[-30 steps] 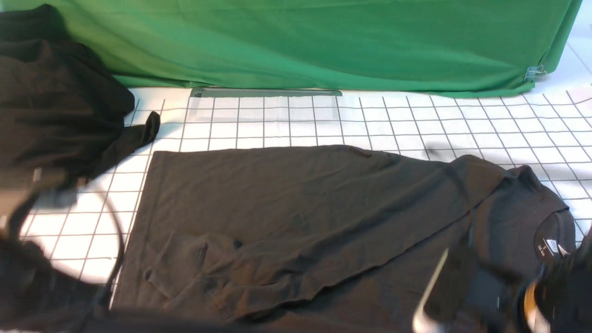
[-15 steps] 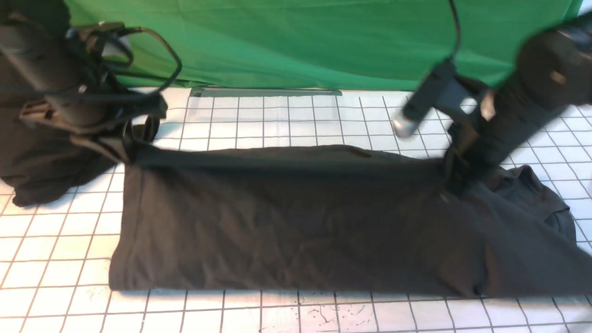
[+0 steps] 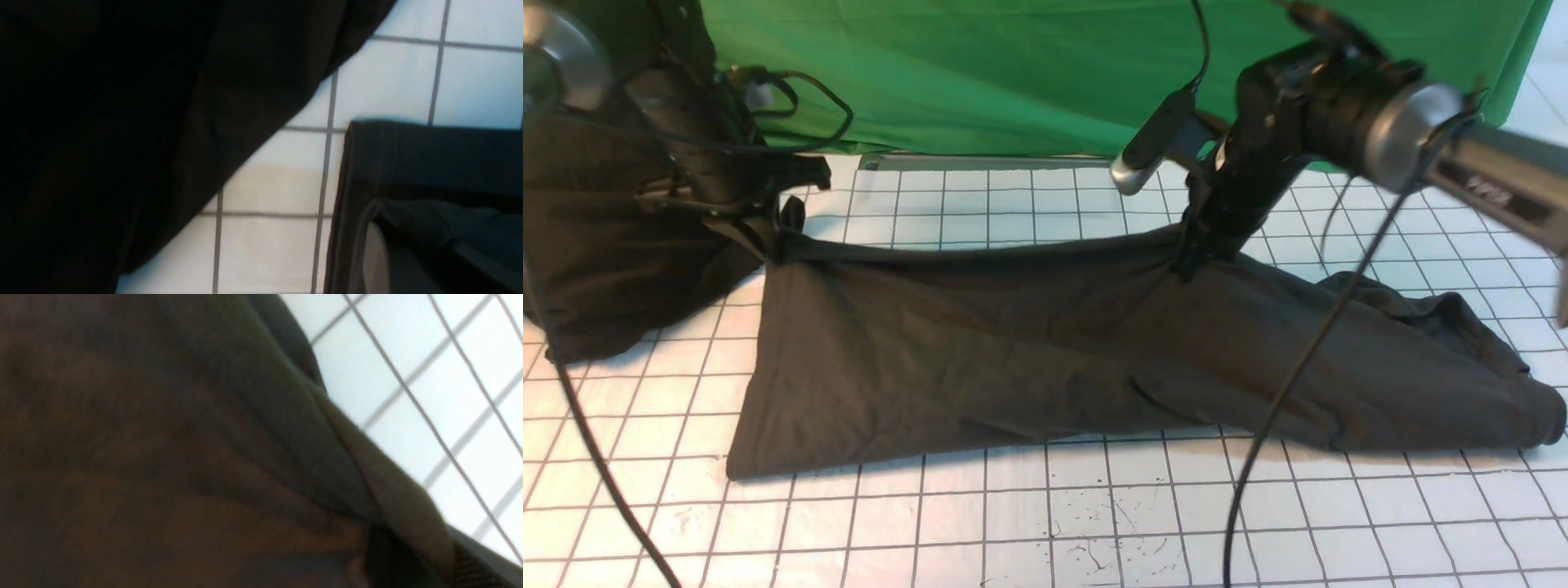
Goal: Fold a long-sleeved shirt over a white checkered tablecloth.
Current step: 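Fold the black garment in half by bringing its near edge over to the far edge, then pull the folded dark garment lengthwise by its ends to straighten it flat on the table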
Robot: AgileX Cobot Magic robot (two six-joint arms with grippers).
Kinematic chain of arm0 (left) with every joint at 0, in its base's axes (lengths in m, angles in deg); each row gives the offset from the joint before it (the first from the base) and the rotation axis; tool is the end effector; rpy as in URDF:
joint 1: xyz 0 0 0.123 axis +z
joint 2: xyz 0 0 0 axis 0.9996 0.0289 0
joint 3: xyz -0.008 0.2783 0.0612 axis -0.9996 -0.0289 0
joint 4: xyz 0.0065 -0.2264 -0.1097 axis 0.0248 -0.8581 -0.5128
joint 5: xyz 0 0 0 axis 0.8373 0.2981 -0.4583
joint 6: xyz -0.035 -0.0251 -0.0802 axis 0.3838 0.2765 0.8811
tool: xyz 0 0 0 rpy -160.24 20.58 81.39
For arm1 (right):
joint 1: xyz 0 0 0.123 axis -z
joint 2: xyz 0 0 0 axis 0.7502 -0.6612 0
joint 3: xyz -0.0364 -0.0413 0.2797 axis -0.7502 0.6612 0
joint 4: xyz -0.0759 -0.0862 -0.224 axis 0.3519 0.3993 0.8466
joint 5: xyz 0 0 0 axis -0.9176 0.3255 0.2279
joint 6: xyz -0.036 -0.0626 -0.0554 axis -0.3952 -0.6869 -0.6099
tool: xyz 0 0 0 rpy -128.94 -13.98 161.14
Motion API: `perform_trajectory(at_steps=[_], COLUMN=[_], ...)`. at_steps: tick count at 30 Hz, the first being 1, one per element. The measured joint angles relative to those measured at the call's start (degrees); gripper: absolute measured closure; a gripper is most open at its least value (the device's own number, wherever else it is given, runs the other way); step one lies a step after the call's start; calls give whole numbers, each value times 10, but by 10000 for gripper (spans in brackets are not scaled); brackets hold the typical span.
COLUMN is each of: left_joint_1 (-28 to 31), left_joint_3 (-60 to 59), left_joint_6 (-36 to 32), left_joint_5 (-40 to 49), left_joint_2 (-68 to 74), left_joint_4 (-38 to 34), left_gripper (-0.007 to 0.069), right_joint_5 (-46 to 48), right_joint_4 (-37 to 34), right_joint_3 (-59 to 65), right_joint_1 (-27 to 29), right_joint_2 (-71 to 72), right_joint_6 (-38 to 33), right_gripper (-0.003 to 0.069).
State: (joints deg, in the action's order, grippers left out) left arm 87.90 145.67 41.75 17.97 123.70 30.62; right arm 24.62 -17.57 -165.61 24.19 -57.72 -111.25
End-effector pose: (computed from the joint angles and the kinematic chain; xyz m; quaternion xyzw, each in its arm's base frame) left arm 0.4814 -0.0061 0.2162 -0.0701 0.9877 -0.0240 0.1374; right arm 0.4593 0.1987 0.1997 -0.4127 0.8727 -0.0546 0.2551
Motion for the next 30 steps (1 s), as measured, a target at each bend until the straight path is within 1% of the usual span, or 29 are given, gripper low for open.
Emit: perform_trajectory(at_steps=[1,3,5,6,7,8,9,10,11,13,14,15,16,17,18,19,20,21,22,23,25,26,27,29,30], left_joint_1=[0,0,0,0,0,0,0,0,0,0,0,0,0,0,0,0,0,-3,-8,-15,-33,-38,-60,-75,-98], left_joint_3=[7,9,12,13,16,18,27,38,45,71,81,109,117,140,150,155,156,153,144,126,67,60,-10,-51,-114], left_joint_6=[0,0,0,0,0,0,0,2,5,7,7,7,6,-8,-25,-42,-59,-73,-85,-98,-117,-117,-126,-128,-128], left_joint_5=[-18,-30,-47,-60,-63,-63,-62,-57,-50,-32,-26,-3,1,25,31,33,37,39,38,37,37,37,38,39,40], left_joint_2=[11,13,14,14,14,14,14,14,14,13,13,12,11,6,0,-10,-17,-27,-37,-49,-74,-79,-103,-118,-137], left_joint_4=[0,0,3,9,16,20,34,45,53,68,71,74,74,62,43,16,-11,-35,-50,-61,-73,-73,-73,-71,-67], left_gripper=[595,580,552,510,474,458,400,347,322,245,225,190,188,188,202,248,293,380,464,530,592,600,619,624,630], right_joint_5=[-13,-21,-28,-28,-25,-23,-9,10,20,50,61,85,92,122,140,156,177,203,212,219,224,225,226,228,231], right_joint_4=[1,2,3,5,6,7,8,8,10,13,13,13,13,14,14,14,12,6,-5,-21,-60,-65,-107,-126,-138], right_joint_3=[-6,-6,-9,-12,-16,-18,-28,-35,-39,-47,-49,-52,-53,-56,-56,-56,-56,-56,-52,-42,-18,-11,26,58,96], right_joint_1=[1,1,1,1,1,1,1,1,1,1,2,4,5,14,24,34,50,73,95,119,162,167,205,224,241], right_joint_2=[-14,-18,-20,-20,-18,-17,-11,-6,1,22,28,51,57,79,91,99,105,110,113,117,123,124,131,135,137], right_joint_6=[4,5,9,17,23,29,46,63,71,83,86,90,90,90,91,91,94,98,99,101,96,94,80,73,66], right_gripper=[482,431,345,300,272,263,242,235,233,232,232,239,244,277,314,355,419,519,566,611,644,646,657,659,657])
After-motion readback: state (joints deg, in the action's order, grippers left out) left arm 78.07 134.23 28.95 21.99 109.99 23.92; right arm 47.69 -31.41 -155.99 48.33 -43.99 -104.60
